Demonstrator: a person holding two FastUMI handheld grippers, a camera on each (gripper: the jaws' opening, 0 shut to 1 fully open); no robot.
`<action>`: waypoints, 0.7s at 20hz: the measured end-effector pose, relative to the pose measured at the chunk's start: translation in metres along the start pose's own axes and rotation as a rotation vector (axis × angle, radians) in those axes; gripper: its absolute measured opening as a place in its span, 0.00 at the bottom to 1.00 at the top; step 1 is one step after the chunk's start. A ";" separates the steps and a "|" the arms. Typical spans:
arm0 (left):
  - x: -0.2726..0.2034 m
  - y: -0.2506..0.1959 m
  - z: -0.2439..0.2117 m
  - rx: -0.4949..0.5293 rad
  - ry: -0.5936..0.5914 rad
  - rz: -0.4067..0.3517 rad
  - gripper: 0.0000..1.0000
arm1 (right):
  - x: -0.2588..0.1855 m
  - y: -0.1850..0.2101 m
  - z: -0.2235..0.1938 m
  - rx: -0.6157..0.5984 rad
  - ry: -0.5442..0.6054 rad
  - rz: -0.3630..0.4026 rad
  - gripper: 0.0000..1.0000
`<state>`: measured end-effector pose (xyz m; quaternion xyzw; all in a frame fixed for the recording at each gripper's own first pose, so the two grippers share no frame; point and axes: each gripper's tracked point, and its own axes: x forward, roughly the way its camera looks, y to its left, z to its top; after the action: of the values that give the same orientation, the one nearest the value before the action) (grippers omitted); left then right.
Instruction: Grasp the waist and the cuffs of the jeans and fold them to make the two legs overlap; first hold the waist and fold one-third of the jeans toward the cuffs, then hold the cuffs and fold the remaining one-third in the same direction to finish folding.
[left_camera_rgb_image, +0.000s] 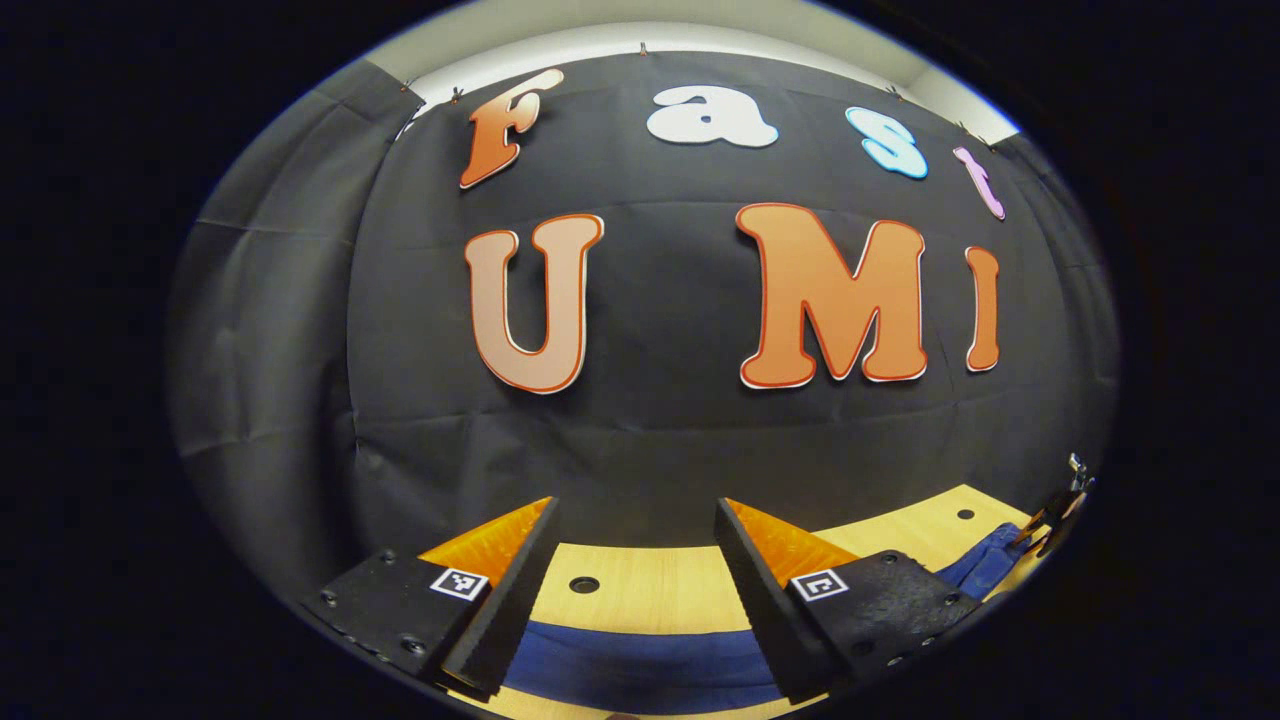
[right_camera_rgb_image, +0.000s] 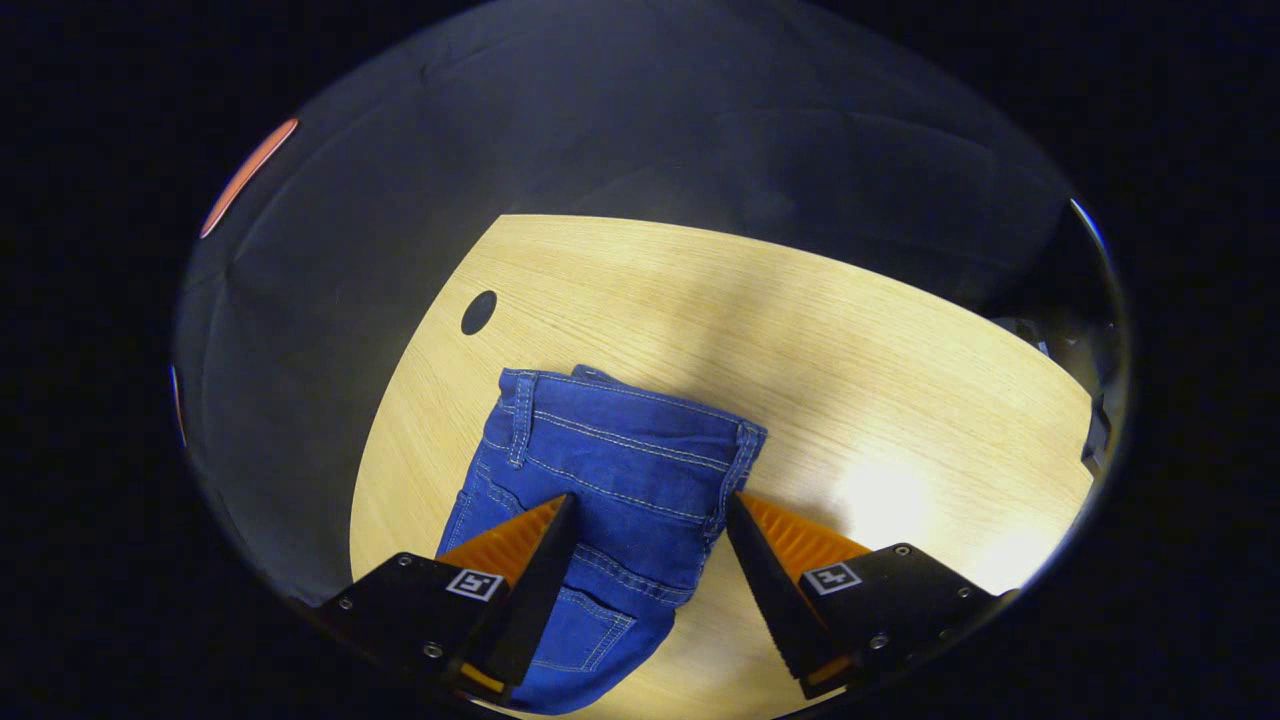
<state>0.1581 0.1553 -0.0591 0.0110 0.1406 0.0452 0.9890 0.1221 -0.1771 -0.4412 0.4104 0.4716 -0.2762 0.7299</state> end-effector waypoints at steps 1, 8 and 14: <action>-0.004 -0.004 -0.002 -0.007 0.008 -0.003 0.94 | -0.001 -0.007 -0.001 0.001 0.000 -0.018 0.91; -0.027 -0.001 -0.021 0.001 0.057 0.016 0.94 | -0.002 0.004 -0.002 0.091 -0.006 0.034 0.27; -0.030 -0.001 -0.027 -0.026 0.061 0.013 0.94 | -0.021 0.018 0.004 0.066 -0.043 0.119 0.19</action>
<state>0.1222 0.1523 -0.0767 -0.0023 0.1698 0.0536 0.9840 0.1299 -0.1709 -0.4152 0.4557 0.4213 -0.2564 0.7410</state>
